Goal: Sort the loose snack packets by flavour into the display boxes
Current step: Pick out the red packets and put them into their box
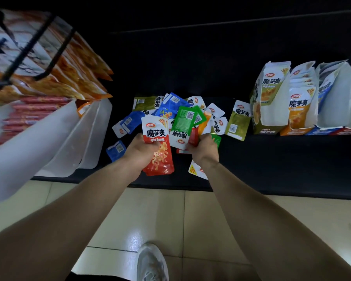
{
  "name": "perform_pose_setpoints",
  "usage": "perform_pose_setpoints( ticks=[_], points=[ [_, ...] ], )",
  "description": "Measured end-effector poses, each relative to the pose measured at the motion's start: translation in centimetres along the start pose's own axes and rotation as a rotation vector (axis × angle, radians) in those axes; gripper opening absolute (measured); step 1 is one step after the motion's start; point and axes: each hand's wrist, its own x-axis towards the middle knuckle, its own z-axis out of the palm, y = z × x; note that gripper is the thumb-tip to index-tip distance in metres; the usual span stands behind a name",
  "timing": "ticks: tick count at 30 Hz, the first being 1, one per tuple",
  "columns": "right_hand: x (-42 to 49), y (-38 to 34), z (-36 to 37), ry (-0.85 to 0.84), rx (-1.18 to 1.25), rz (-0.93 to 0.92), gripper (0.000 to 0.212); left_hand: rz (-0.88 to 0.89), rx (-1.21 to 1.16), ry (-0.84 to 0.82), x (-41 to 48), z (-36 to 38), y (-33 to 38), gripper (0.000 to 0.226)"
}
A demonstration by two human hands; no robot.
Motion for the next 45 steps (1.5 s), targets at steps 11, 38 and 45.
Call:
perform_pose_setpoints(
  ticks=[11, 38, 45],
  points=[
    [-5.7, 1.3, -10.6, -0.070, 0.327, 0.019, 0.004, 0.030, -0.005, -0.069, -1.5, 0.7, 1.5, 0.011],
    [-20.4, -2.2, -24.2, -0.316, 0.440, -0.343, 0.046, 0.311, -0.401, -0.315, -18.9, 8.1, 9.4, 0.038],
    [-16.6, -1.2, -25.3, -0.223, 0.593, -0.259, 0.036, 0.247, -0.402, -0.407, -16.8, 9.0, 11.0, 0.038]
  ],
)
